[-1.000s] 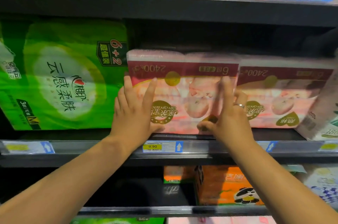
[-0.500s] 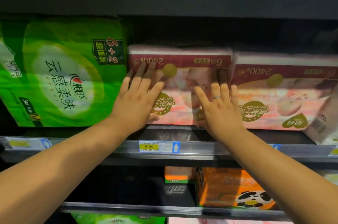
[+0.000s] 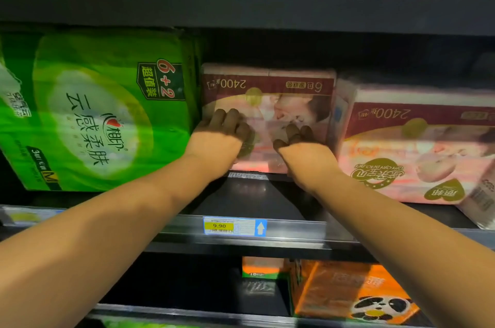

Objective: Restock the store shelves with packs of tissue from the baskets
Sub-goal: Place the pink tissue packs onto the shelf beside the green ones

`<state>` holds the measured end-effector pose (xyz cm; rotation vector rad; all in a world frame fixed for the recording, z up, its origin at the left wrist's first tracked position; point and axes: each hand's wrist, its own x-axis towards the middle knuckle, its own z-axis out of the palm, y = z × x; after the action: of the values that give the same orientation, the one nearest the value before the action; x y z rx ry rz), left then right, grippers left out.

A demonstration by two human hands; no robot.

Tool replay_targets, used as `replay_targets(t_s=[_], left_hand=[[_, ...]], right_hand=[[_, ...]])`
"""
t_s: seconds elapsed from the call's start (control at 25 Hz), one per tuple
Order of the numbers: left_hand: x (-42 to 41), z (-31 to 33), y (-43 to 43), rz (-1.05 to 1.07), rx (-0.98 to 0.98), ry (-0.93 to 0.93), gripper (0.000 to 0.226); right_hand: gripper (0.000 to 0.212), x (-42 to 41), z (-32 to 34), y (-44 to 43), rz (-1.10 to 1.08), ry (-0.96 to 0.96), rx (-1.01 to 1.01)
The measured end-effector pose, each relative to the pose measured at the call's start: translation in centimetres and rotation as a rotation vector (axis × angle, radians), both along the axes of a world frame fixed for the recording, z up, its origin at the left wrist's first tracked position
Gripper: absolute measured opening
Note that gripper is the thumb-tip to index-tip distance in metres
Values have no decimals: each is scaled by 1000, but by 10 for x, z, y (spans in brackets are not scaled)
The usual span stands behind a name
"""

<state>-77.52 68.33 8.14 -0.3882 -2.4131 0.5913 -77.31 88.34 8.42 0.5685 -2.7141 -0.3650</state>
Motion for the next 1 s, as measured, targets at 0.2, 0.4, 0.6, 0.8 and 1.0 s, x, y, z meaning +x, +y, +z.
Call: replay_targets(t_s=[0.2, 0.4, 0.6, 0.8, 1.0], left_hand=[[-16, 8, 15, 89, 85, -107, 44], [-22, 5, 16, 92, 69, -142, 47], [-3, 4, 9, 79, 167, -275, 48], [53, 11, 3, 67, 279, -282, 63], [130, 17, -8, 83, 515, -177, 78]], right_hand=[[50, -34, -1, -9, -157, -292, -364], [47, -31, 4, -4, -91, -179, -386], [60, -17, 6, -3, -79, -238, -47], [49, 15, 22, 5, -37, -213, -194], [63, 59, 21, 1, 126, -47, -274]])
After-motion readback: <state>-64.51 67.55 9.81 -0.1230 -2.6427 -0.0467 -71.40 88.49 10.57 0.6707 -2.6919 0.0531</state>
